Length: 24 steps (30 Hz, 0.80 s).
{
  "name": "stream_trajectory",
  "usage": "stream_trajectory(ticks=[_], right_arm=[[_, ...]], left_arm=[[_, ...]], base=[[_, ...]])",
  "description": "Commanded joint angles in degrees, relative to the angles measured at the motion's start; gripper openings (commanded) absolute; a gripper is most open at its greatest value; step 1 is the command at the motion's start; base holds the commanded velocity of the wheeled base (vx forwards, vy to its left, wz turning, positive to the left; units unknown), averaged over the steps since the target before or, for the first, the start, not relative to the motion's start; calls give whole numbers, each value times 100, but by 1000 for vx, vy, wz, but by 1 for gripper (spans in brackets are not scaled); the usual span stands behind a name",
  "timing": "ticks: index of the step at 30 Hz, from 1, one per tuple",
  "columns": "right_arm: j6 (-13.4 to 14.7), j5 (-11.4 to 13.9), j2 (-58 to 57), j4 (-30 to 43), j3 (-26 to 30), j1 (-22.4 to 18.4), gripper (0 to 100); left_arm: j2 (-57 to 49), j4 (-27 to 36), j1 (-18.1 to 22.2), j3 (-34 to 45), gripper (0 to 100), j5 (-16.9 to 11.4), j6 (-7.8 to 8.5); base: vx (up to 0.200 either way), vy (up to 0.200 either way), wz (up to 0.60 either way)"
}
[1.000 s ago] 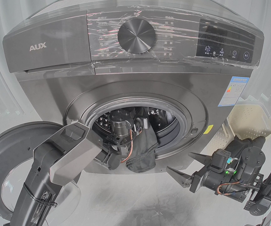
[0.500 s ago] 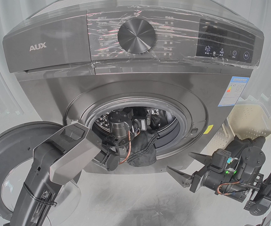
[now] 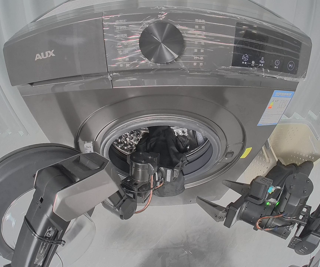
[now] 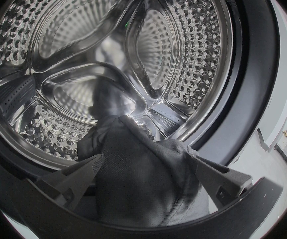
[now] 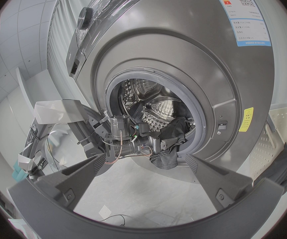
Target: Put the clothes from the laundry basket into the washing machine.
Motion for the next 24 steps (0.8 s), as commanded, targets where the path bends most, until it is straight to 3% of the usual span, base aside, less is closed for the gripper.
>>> stream_trajectory(ticks=[1,5,6,12,24], right_arm=[[1,1,10,-1,0,-1,100],[1,1,1,-1,0,8,100],[1,1,1,-1,0,8,100],[1,1,1,-1,-9,8,100],[1,1,-26,-1,-18,8,100]], left_arm=[[124,-6,-19,20,100,-5,19],[212,-24,-28,11,100,-5,19],[212,-24,-28,11,0,-5,19],[335,-85,-37,-209,0,-5,10],[545,-208,253,-2187,0,408,-52]], base=[[0,0,0],[0,0,0],[0,0,0],[0,0,0],[0,0,0]])
